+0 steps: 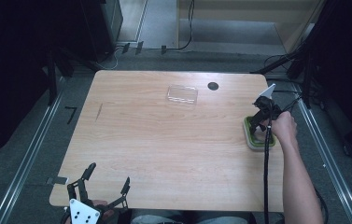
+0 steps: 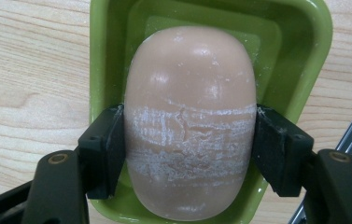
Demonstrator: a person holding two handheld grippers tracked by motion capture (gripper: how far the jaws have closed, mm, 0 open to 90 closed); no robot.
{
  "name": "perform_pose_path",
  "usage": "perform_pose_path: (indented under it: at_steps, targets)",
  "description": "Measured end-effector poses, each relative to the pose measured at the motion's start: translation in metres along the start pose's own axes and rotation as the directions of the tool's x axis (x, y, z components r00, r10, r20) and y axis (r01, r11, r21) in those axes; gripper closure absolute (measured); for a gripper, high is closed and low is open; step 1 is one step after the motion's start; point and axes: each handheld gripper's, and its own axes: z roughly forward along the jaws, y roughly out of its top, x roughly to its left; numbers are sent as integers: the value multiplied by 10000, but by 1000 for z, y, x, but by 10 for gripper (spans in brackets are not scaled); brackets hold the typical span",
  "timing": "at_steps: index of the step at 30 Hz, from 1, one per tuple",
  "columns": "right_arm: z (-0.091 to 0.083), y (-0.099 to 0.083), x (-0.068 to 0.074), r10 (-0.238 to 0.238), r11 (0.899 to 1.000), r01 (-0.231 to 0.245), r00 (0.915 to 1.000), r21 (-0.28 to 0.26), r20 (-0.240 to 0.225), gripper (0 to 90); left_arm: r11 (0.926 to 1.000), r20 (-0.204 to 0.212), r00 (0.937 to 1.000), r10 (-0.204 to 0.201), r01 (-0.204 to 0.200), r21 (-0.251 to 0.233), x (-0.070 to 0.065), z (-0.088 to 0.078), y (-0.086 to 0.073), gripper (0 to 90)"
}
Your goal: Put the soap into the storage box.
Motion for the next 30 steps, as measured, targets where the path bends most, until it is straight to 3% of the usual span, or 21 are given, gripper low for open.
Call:
perform_pose_path:
  at_steps: [21, 30]
  targets:
    - [2, -2, -4, 192, 9997, -191, 9997, 123, -130, 334, 10000, -7, 10000, -30, 30, -4, 0, 0, 0, 98]
    - [-6, -5, 1, 36, 9999, -34, 10000, -164, 83, 246, 10000, 23, 10000, -1, 1, 40, 0, 2, 0, 99]
